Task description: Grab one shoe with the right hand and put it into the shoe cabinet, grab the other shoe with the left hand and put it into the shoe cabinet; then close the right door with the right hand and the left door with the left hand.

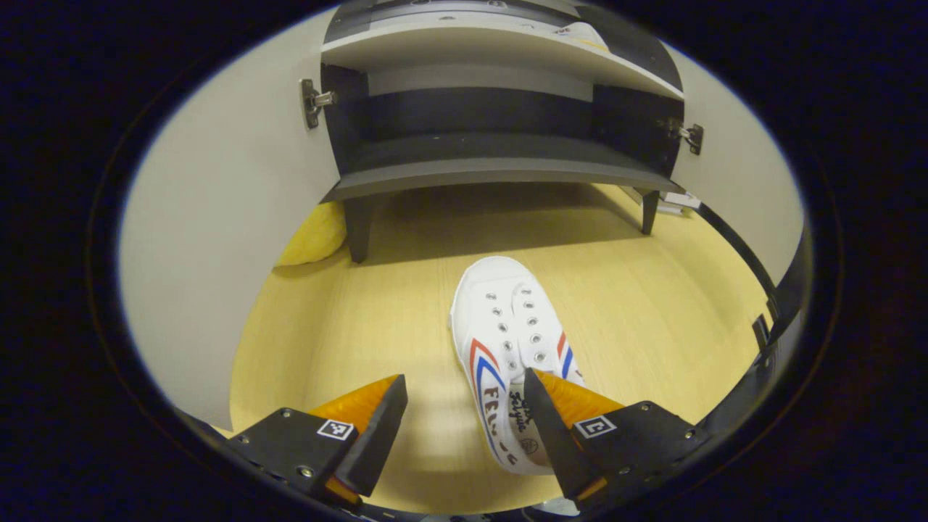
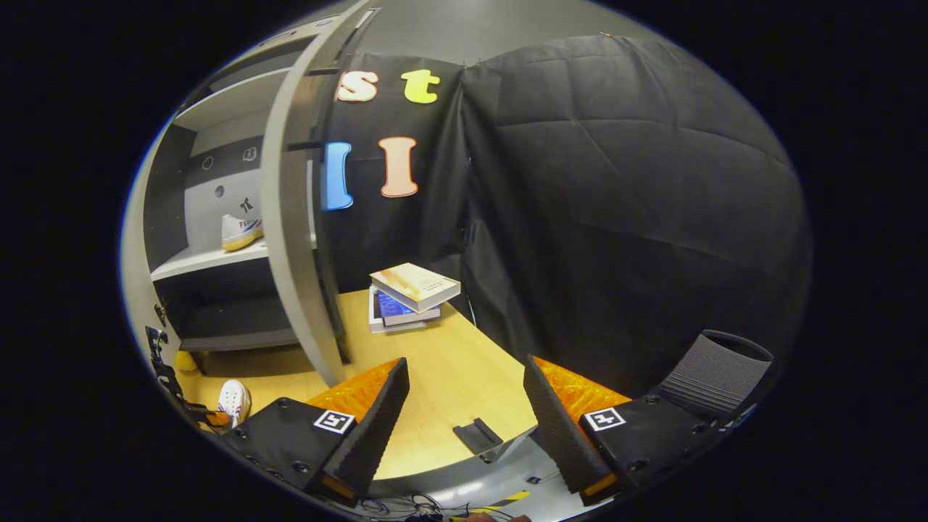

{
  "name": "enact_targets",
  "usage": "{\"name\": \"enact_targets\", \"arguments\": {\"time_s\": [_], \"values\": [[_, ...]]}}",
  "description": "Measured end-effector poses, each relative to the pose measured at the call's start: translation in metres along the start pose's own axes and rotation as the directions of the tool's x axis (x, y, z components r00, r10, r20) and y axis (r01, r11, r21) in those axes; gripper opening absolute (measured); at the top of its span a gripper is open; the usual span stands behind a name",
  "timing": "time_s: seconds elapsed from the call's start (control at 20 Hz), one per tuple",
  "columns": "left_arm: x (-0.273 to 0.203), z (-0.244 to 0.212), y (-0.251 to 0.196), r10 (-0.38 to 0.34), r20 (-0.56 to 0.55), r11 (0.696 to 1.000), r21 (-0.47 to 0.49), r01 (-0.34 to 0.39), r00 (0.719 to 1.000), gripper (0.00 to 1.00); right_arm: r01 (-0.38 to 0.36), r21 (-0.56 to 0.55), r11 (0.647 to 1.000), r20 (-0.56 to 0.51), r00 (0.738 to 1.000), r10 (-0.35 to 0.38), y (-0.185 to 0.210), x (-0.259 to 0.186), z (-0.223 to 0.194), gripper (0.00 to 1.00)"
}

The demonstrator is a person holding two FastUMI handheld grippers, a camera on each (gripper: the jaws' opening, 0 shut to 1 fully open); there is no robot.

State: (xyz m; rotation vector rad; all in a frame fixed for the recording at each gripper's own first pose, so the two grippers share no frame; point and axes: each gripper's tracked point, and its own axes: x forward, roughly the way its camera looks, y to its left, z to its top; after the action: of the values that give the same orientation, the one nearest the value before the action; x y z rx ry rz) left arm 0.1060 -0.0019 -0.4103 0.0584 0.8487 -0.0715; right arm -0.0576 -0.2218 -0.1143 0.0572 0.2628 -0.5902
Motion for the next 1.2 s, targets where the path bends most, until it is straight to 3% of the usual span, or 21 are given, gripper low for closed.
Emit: {"name": "enact_targets", "arguments": {"time_s": [0.1,0.15,0.25,0.3,0.35,0.4,0.45,0.55,0.6,0.7,0.75,0.95,1.2], "values": [[0.011,-0.002,-0.005,-0.016,-0.026,0.999,-0.030,0.015,1.000,0.93,0.012,0.001,1.000,-0.003,1.000,-0.012,-0.008,0.014,0.000,0.99],[0.014,-0.007,-0.011,-0.033,-0.048,0.998,-0.059,0.030,0.998,0.77,0.015,0.002,1.000,-0.007,1.000,-0.015,-0.011,0.020,0.000,0.99],[0.015,-0.007,-0.012,-0.036,-0.044,0.996,-0.078,0.033,0.998,0.59,0.011,0.006,1.000,-0.014,1.000,-0.011,-0.014,0.039,0.003,0.99],[0.014,-0.009,-0.012,-0.043,-0.055,0.996,-0.076,0.039,0.998,0.59,0.008,0.006,1.000,-0.012,1.000,-0.008,-0.016,0.047,0.005,0.99],[0.014,-0.014,-0.022,-0.097,-0.077,0.992,-0.084,0.090,0.992,0.60,0.005,0.003,1.000,-0.014,1.000,-0.005,-0.016,0.056,0.006,0.99],[0.015,-0.016,-0.021,-0.079,-0.088,0.994,-0.087,0.072,0.993,0.57,0.003,-0.004,1.000,-0.015,1.000,-0.003,-0.019,0.064,0.006,0.99],[0.014,-0.016,-0.021,-0.076,-0.095,0.995,-0.079,0.069,0.993,0.40,0.007,-0.013,1.000,-0.014,1.000,-0.007,-0.022,0.074,0.009,0.99],[0.011,-0.012,-0.019,-0.052,-0.107,0.997,-0.070,0.045,0.993,0.39,0.021,-0.016,1.000,0.000,1.000,-0.021,-0.032,0.095,0.017,0.99],[0.014,-0.014,-0.021,-0.048,-0.120,0.994,-0.099,0.036,0.992,0.31,0.022,-0.003,1.000,0.008,1.000,-0.022,-0.035,0.106,0.022,0.99],[0.017,-0.014,-0.012,-0.011,-0.111,0.989,-0.151,-0.006,0.994,0.30,0.012,0.019,1.000,0.015,1.000,-0.012,-0.038,0.127,0.027,0.99],[0.012,-0.014,-0.015,-0.005,-0.113,0.981,-0.193,-0.017,0.994,0.06,0.008,0.022,1.000,0.016,1.000,-0.008,-0.039,0.136,0.029,0.99],[0.015,-0.013,-0.017,0.012,-0.110,0.989,-0.143,-0.028,0.994,0.05,-0.018,0.030,0.999,0.030,0.999,0.017,-0.031,0.157,0.035,0.99],[0.012,-0.003,-0.015,-0.012,-0.091,0.973,-0.229,-0.010,0.996,0.02,-0.073,0.029,0.997,0.012,0.997,0.073,-0.006,0.165,0.026,0.94]]}}
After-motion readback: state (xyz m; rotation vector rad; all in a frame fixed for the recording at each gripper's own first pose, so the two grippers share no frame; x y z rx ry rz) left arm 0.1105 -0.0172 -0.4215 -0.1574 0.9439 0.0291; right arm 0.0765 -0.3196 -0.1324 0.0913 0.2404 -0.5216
